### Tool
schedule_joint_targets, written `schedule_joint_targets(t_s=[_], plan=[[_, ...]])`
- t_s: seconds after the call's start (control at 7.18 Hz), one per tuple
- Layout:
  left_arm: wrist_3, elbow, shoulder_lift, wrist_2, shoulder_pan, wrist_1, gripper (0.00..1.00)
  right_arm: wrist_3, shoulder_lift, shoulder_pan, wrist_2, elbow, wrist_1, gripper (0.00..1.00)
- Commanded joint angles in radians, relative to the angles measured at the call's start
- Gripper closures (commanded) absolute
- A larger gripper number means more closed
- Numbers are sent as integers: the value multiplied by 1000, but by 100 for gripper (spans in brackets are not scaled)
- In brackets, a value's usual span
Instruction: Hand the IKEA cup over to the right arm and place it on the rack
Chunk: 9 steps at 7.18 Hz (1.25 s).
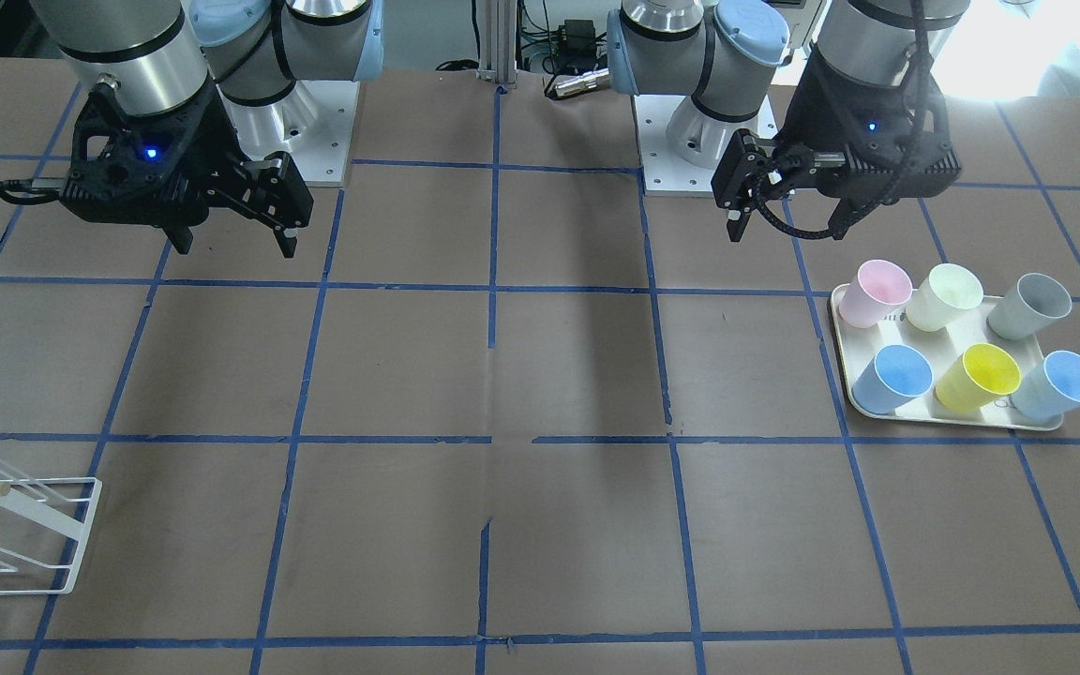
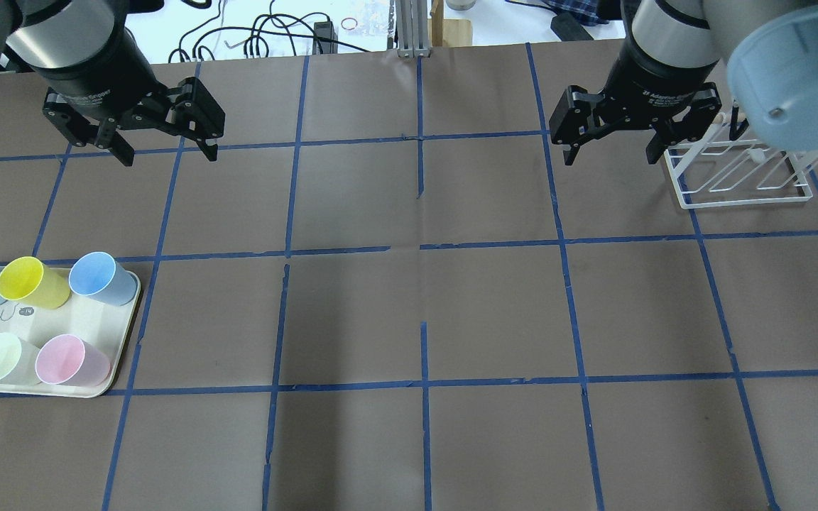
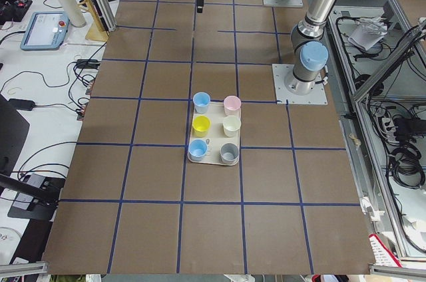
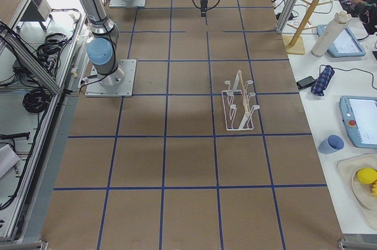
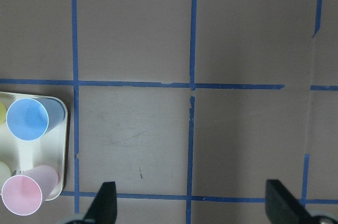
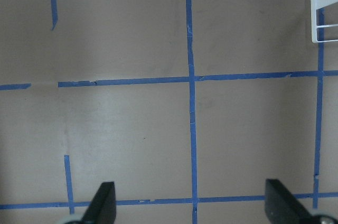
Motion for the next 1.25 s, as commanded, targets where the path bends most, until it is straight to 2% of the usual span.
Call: schedule_joint_targets(t_s=[0.0, 0.56, 0.7, 0.84, 0.98, 1.11], plan=[[-3, 1, -2, 1, 0, 1, 0, -4, 1, -1, -8, -3, 10, 0], [5, -5, 18, 11, 8, -5, 0, -6, -2, -1, -6, -3, 7, 0], [56, -22, 15, 14, 24, -22, 0, -5, -2, -1, -6, -3, 7, 0], [171, -48, -2, 0, 76, -1, 0, -5, -2, 0, -8, -3, 9, 0], [223, -59, -30, -6, 175, 13, 0, -6, -2, 0, -6, -3, 7, 0], [370, -60, -66, -6, 261, 13, 0, -5, -2, -1, -6, -3, 7, 0]])
